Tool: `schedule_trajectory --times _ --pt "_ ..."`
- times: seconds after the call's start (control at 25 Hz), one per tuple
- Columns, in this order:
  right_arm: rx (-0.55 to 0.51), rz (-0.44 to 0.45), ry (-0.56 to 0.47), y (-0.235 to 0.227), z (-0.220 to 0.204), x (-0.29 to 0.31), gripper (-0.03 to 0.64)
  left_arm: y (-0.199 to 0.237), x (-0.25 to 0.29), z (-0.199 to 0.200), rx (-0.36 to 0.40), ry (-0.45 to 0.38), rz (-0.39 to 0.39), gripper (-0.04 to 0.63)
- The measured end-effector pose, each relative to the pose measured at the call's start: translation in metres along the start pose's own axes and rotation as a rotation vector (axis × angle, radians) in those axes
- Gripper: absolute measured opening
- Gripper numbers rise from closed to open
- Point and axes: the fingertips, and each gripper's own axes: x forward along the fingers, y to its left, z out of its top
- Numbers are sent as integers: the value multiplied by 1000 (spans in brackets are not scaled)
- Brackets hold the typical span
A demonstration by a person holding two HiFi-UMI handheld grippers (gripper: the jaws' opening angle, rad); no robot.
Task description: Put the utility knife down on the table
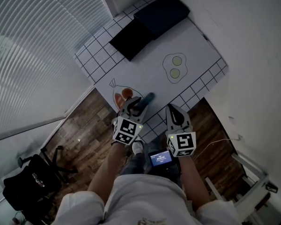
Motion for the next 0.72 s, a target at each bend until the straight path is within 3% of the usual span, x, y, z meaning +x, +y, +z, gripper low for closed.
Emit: schedule_trajectory --times 0.44,0.72 --pt "-41 -11 -35 14 19 -21 8 19 -54 29 43 -129 145 32" --pt "-62 -29 -54 18 30 -42 8 19 -85 44 40 -182 154 8"
